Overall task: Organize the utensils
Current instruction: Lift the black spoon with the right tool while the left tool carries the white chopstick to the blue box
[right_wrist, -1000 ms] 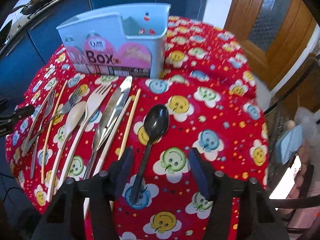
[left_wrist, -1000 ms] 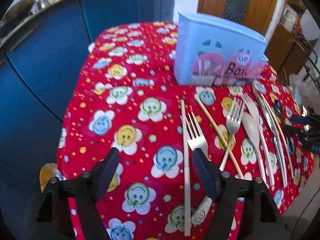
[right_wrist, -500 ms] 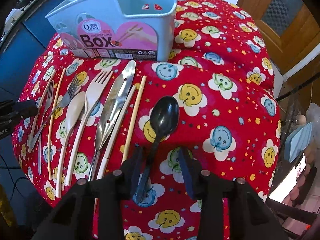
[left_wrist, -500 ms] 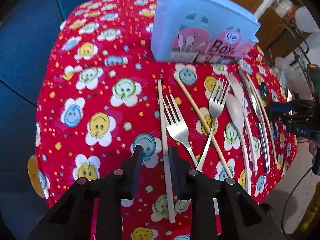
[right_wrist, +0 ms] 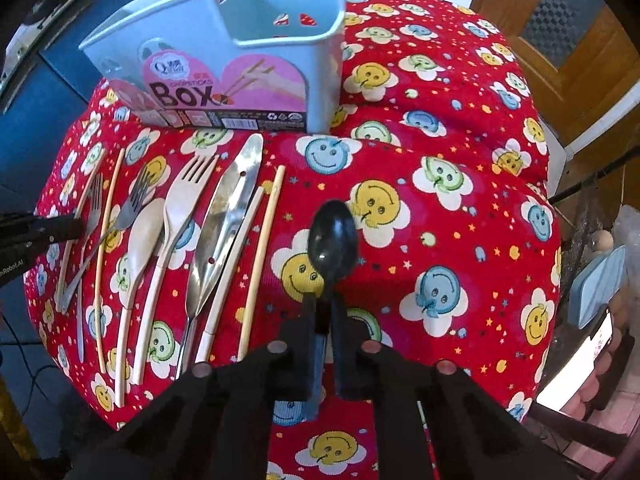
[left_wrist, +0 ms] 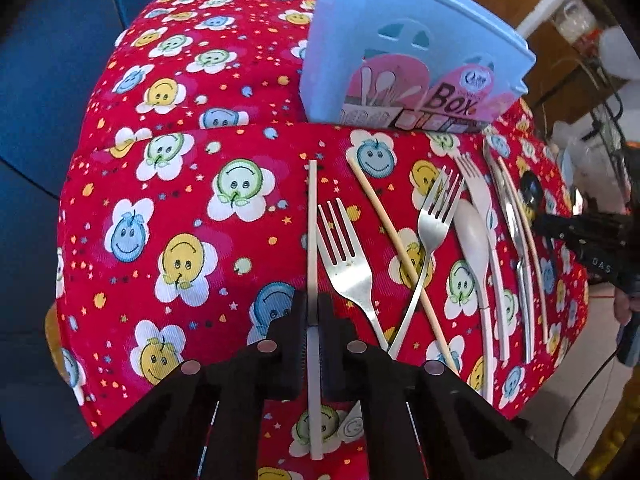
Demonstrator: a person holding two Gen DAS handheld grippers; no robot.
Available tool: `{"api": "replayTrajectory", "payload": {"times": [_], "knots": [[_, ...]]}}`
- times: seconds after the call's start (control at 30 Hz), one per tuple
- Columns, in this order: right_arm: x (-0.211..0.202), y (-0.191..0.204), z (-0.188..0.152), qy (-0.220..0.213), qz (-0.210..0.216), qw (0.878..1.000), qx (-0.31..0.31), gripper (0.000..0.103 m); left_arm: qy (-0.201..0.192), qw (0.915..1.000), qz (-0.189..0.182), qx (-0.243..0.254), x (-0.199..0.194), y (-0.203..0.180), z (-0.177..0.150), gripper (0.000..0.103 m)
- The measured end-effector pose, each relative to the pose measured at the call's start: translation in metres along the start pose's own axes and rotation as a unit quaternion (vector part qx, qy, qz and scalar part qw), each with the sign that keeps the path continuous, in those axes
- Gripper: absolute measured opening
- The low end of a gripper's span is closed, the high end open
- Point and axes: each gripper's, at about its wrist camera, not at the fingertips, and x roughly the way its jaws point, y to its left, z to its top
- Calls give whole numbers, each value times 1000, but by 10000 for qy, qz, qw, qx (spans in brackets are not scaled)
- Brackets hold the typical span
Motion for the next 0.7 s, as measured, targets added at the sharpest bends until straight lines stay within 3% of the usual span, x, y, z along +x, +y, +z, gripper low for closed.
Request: {"api": "replayTrajectory", "payload": {"times": [0.13,0.33,0.5,0.7], "knots": [[-6,-11,-8,-273,268,9991,167,4,-342,9990,-222,-180,-12,14,-11,5],[-28,-18,-24,-845,495,9949,253,4,-1178,9921,-335,-274,-46,25,-32,5],[-52,-8,-31,-1535,683,9853,307,4,-1902,9799,-522,-282,-75,12,-30,5],[-77,6,-32,-2478,877,9643,324,4,-2623,9622,-664,-298,-96,0,-17,5]]}}
